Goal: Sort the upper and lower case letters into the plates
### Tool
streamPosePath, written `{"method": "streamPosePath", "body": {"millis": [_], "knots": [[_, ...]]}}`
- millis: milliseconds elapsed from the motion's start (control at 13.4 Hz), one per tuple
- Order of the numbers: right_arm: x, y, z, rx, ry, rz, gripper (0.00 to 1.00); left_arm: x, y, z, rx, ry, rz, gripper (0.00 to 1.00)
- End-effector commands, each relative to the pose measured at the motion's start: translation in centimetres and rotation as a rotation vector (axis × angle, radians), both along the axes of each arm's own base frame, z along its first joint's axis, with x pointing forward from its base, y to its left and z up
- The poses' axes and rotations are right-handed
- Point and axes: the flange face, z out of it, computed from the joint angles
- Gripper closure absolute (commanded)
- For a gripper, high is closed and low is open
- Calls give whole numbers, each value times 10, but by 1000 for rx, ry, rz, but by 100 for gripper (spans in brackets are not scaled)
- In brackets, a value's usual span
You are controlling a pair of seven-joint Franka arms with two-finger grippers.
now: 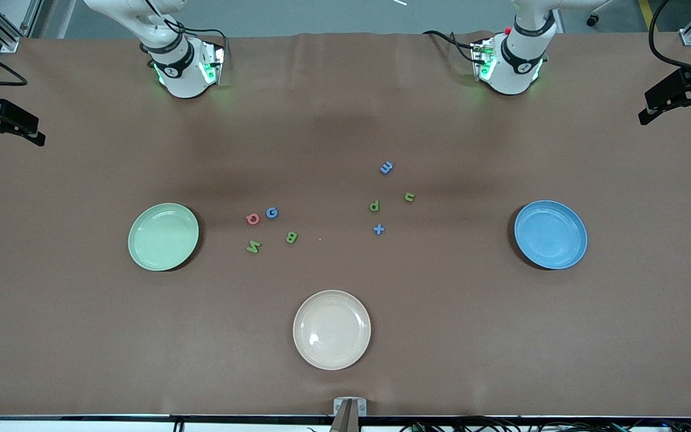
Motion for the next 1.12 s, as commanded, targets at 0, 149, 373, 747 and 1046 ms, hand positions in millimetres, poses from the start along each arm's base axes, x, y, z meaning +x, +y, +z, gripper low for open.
{"method": "streamPosePath", "body": {"millis": [0,149,373,747,1046], "knots": [[-1,0,-1,-9,-8,-8,0,-2,1,7,21,-10,8,0],[-1,-2,-2,-1,-4,-15,0,-2,-1,6,12,-9,10,0],[-2,-4,-2,3,-3,-21,0,3,-15,-6,5,21,57,0],[-1,-3,1,16,-5,-28,0,6,-139,-91,50,143,66,0],[5,-5,0,14,-13,-31,0,-18,-242,-196,37,60,217,0]]}}
